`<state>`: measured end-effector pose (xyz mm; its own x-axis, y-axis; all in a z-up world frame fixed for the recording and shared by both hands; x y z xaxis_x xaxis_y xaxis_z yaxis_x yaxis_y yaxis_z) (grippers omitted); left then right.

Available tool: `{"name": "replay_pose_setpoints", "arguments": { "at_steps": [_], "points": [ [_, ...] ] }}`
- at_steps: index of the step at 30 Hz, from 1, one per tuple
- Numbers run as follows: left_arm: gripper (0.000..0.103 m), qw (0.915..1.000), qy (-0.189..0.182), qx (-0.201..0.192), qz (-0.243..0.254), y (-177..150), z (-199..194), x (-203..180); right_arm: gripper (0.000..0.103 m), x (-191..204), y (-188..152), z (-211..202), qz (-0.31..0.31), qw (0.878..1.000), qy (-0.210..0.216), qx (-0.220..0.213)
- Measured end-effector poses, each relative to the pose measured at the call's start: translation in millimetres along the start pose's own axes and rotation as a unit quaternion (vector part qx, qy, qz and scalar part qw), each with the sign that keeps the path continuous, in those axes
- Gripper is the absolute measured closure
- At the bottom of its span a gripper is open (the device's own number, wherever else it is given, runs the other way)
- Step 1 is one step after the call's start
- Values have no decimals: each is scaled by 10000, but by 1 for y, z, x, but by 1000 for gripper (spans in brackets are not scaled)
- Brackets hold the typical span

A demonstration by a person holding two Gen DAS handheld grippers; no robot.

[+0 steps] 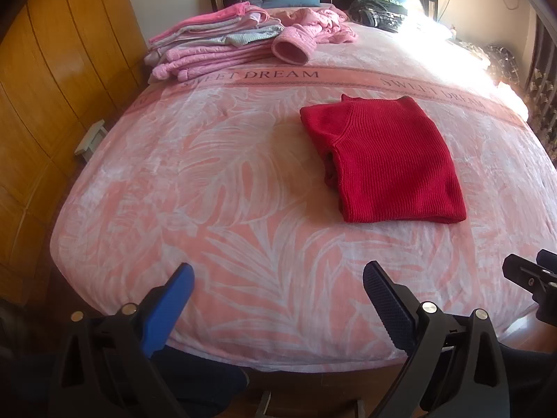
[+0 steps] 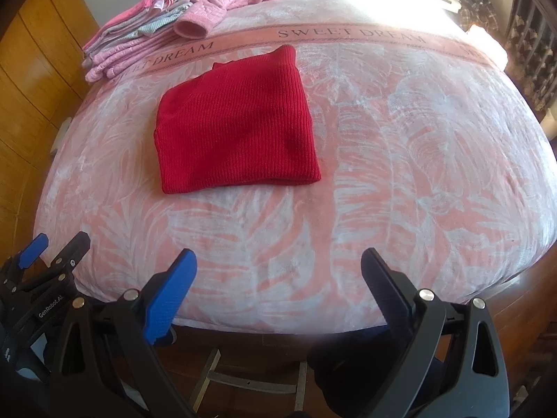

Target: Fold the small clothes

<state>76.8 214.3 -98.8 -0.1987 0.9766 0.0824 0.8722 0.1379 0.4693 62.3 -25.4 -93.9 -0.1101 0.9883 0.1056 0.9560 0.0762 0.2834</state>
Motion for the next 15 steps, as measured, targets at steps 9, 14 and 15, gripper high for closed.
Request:
{"name": "replay_pose_setpoints", "arguments": {
  "at_steps": [9,14,15],
  "points": [
    [5,10000,10,-15,-4,0,0,0,8,-5,0,0,104,9999,-72,-1],
    [5,10000,9,-32,-11,0,-1,0,8,-6,0,-1,99,9998,-166,-28],
    [5,10000,8,-31,-8,0,-1,0,8,-6,1,-2,85,9998,-204,-34]
  ]
}}
Point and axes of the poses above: each gripper's, at about its wrist camera, not at the fingertips, and z roughly the way its jaws point, x to its left, y to its top, the point moved 7 cm from there along z, roughly the way its jaws point, and after that the axes turned 5 degrees about x, right-handed, at the moved point
